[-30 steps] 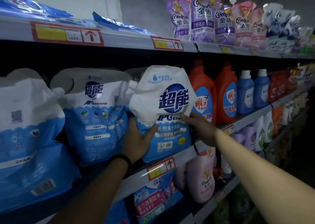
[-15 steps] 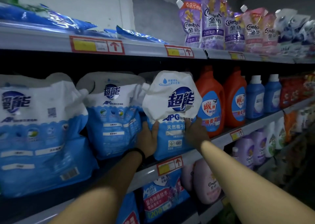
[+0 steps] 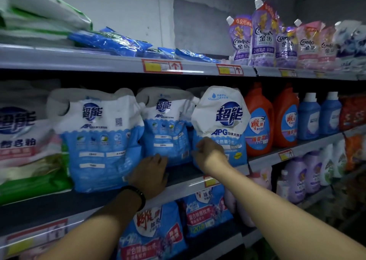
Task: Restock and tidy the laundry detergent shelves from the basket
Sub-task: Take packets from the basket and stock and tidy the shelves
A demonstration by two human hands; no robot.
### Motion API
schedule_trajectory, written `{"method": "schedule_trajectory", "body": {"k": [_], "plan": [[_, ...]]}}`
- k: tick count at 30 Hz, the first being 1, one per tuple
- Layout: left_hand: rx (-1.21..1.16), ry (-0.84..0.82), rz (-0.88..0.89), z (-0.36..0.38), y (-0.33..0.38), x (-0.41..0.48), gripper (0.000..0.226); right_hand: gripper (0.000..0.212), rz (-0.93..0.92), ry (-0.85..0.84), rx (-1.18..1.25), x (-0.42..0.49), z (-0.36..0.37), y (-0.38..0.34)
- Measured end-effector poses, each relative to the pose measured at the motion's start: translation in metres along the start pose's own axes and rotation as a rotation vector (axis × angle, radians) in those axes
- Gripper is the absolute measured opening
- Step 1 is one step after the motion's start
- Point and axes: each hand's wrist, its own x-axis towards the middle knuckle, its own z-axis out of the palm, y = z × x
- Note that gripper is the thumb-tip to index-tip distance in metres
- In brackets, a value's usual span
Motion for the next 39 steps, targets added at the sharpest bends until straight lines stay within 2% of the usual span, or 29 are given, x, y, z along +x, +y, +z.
{"method": "schedule_trajectory", "body": {"k": [2,8,10,13,14,20,23,25,32,37,39], "plan": [[-0.020,-0.014,-0.039,0.001,-0.013,-0.009,0.038,0.033,-0.007,-0.051,0.046,0.000,0.010,-0.014],[-0.112,0.179,-0.104,-0.002,-0.022,-0.017,0.030,0.057,-0.004,-0.093,0.176,0.004,0.028,-0.032],[-0.126,0.229,-0.102,-0.001,-0.021,-0.024,0.030,0.056,-0.022,-0.112,0.193,0.006,0.032,-0.034],[-0.203,0.287,-0.121,0.001,-0.019,-0.030,0.032,0.037,-0.037,-0.092,0.279,0.014,0.041,-0.038],[-0.217,0.297,-0.121,0.001,-0.019,-0.030,0.033,0.038,-0.044,-0.076,0.309,0.019,0.045,-0.040],[-0.167,0.314,-0.118,0.005,-0.019,-0.029,0.034,0.054,-0.018,-0.138,0.284,0.047,0.053,-0.043],[-0.151,0.306,-0.122,0.007,-0.019,-0.029,0.036,0.075,0.035,-0.123,0.212,0.057,0.060,-0.046],[-0.143,0.302,-0.116,0.007,-0.019,-0.030,0.037,0.082,0.086,-0.110,0.222,0.062,0.066,-0.048],[-0.166,0.322,-0.113,0.008,-0.019,-0.030,0.047,0.063,0.065,-0.012,0.338,0.044,0.085,-0.053],[-0.157,0.271,-0.123,0.011,-0.021,-0.031,0.062,0.050,0.046,-0.095,0.409,0.006,0.088,-0.067],[-0.152,0.261,-0.133,0.010,-0.021,-0.031,0.061,0.036,0.044,-0.129,0.366,0.001,0.077,-0.068]]}}
